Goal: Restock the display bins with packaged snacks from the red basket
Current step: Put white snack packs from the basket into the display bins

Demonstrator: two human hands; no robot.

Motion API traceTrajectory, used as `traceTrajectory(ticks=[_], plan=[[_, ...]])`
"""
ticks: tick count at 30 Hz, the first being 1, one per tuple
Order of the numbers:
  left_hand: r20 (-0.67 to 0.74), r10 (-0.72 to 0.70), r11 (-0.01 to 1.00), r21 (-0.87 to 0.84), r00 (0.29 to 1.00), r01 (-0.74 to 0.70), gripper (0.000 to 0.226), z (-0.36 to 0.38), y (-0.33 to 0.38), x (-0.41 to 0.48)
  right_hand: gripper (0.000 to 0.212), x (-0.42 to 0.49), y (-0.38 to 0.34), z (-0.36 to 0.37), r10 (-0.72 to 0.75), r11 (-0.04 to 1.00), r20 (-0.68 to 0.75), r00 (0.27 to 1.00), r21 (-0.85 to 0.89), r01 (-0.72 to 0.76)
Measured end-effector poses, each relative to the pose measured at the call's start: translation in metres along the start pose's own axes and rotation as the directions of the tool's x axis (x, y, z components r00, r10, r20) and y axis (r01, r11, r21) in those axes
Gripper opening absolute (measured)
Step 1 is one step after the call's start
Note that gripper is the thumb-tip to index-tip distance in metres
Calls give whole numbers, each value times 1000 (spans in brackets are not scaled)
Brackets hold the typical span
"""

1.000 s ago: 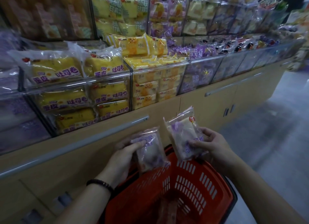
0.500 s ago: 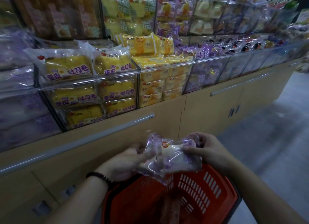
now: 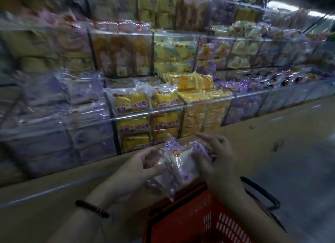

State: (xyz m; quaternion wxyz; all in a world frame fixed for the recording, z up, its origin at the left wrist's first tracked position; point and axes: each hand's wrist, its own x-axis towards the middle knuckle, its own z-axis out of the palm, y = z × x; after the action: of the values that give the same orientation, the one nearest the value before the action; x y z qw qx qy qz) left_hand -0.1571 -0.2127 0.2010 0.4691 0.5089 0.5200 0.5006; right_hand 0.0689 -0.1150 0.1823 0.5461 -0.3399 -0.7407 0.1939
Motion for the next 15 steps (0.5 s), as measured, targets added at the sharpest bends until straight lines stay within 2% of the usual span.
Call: traceTrajectory(ticks=[2,5,7,10,12,15], plan=[[-55,40,999,12,998,-40,57,-16,30,-22,42,7,-35,19,-165,986,-16,986,-43,164],[-190,177,979,134,966,-153,49,-44,67,-50,31,20,-87,38,-266,963,122,956,85,257],[-241,222,966,188,945,-179,47,-70,91,-68,44,30,-116,43,-312,947,249,917,158,279],[-296,263,946,267,919,-184,51,-109,124,-93,68,46,-150,57,-392,920,378,839,151,362],[-287,278,936,296,917,-191,57,-134,142,-103,66,56,-169,77,-443,896,352,825,137,423],[-318,266,926,347,910,-149,73,-170,161,-112,51,69,-195,111,-490,871,271,828,107,480]])
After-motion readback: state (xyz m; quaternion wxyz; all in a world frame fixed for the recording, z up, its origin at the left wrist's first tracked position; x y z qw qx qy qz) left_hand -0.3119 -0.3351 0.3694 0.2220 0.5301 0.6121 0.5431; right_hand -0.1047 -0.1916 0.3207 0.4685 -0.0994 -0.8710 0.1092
